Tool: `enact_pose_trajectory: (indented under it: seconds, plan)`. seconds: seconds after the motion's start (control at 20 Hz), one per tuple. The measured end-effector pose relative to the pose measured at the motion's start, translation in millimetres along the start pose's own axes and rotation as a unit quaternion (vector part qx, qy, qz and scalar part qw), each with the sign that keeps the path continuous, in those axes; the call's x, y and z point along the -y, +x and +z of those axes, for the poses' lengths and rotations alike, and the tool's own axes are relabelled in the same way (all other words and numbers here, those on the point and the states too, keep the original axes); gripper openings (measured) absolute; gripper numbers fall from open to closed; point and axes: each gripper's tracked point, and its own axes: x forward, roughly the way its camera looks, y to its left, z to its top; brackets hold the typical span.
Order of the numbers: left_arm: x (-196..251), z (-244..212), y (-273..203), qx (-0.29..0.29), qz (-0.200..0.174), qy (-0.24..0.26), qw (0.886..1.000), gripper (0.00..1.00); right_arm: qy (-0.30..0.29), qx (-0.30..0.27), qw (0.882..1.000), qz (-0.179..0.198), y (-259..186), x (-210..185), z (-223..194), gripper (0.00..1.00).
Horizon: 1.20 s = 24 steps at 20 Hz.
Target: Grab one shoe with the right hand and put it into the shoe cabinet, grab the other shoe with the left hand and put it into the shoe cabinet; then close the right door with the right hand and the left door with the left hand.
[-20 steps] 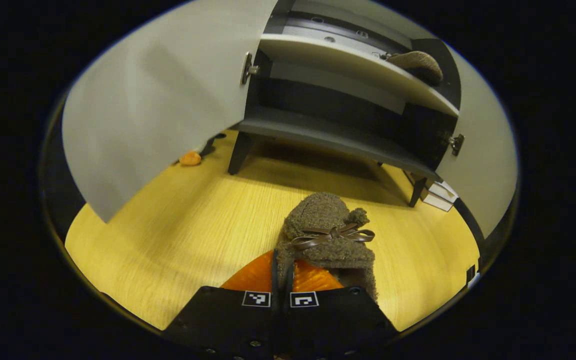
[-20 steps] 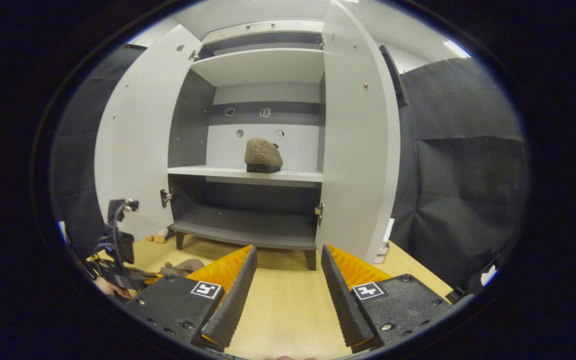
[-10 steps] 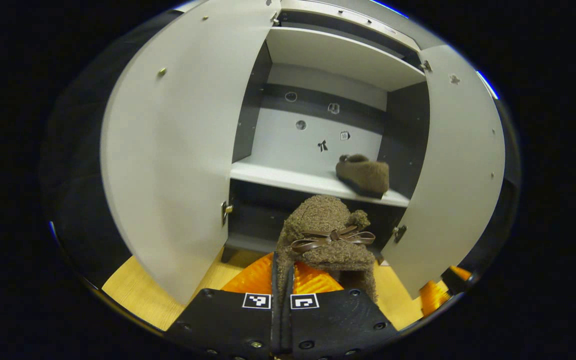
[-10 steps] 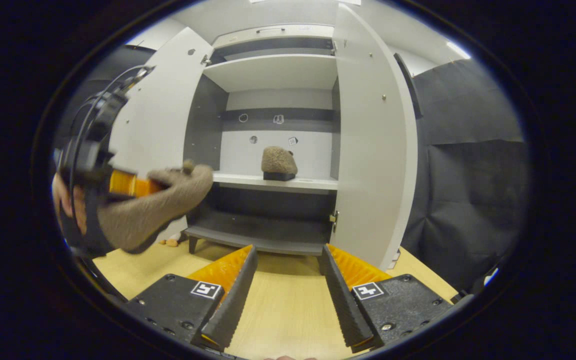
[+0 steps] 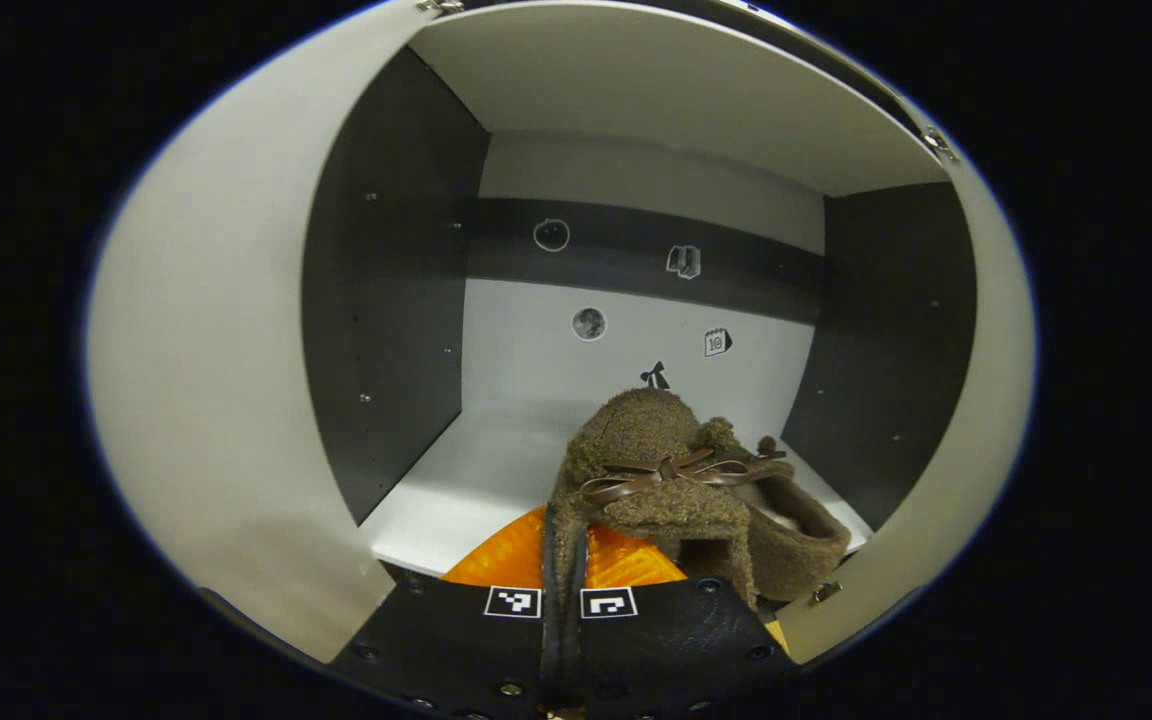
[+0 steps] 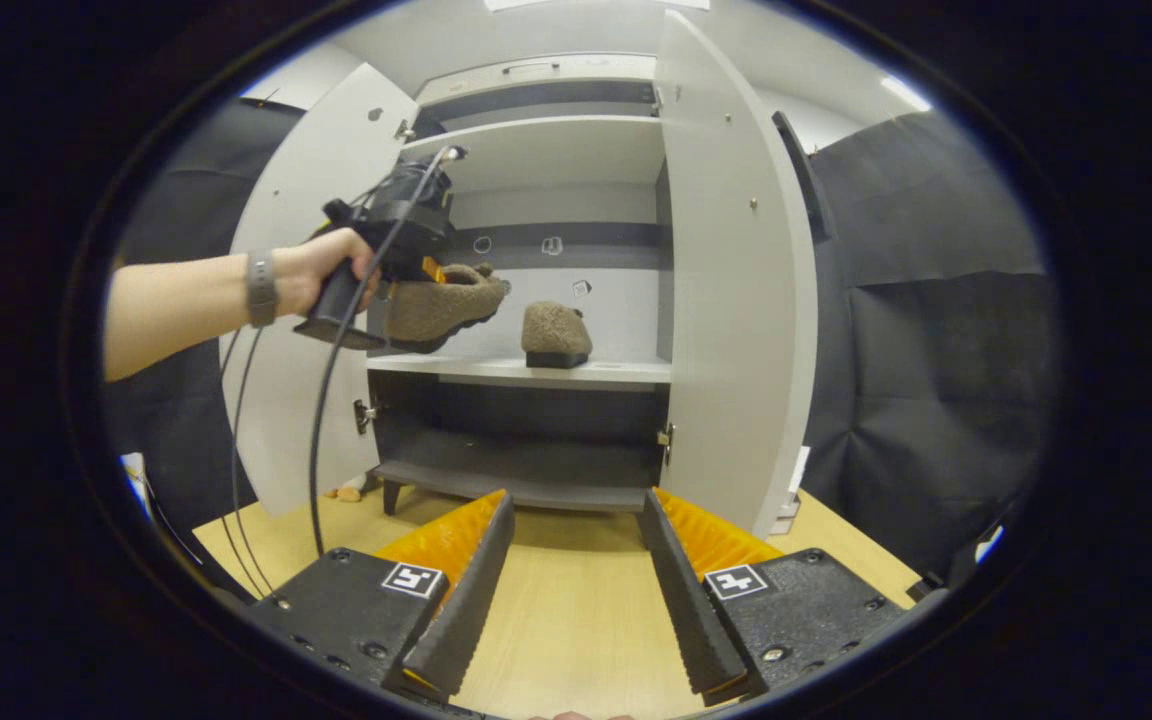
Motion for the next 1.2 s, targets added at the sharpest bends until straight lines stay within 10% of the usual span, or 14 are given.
enact_pose_trajectory:
  seconds: [0.5,0.75,0.8,0.85,0.9,1.0,1.2]
  plan:
    - [-7,-18,54,-0.078,0.013,-0.062,0.995,0.01,0.005,-0.025,1.000,-0.016,0,14,-21,0.81]
    - [-13,-16,39,-0.082,0.008,-0.075,0.994,0.28,0.008,-0.021,1.000,-0.018,5,16,-17,0.81]
    - [-12,-16,36,-0.083,0.004,-0.075,0.994,0.13,0.007,-0.020,1.000,-0.018,5,16,-16,0.81]
    - [-11,-13,29,-0.080,-0.003,-0.075,0.994,0.53,0.007,-0.018,1.000,-0.017,5,15,-14,0.81]
    - [-11,-8,23,-0.073,-0.008,-0.071,0.995,0.41,0.008,-0.017,1.000,-0.017,5,15,-13,0.81]
    - [-9,3,4,-0.052,-0.025,-0.058,0.997,0.62,0.010,-0.015,1.000,-0.015,4,14,-11,0.82]
    - [1,13,-57,0.000,-0.069,-0.046,0.997,0.61,0.010,-0.006,1.000,-0.008,2,8,-4,0.81]
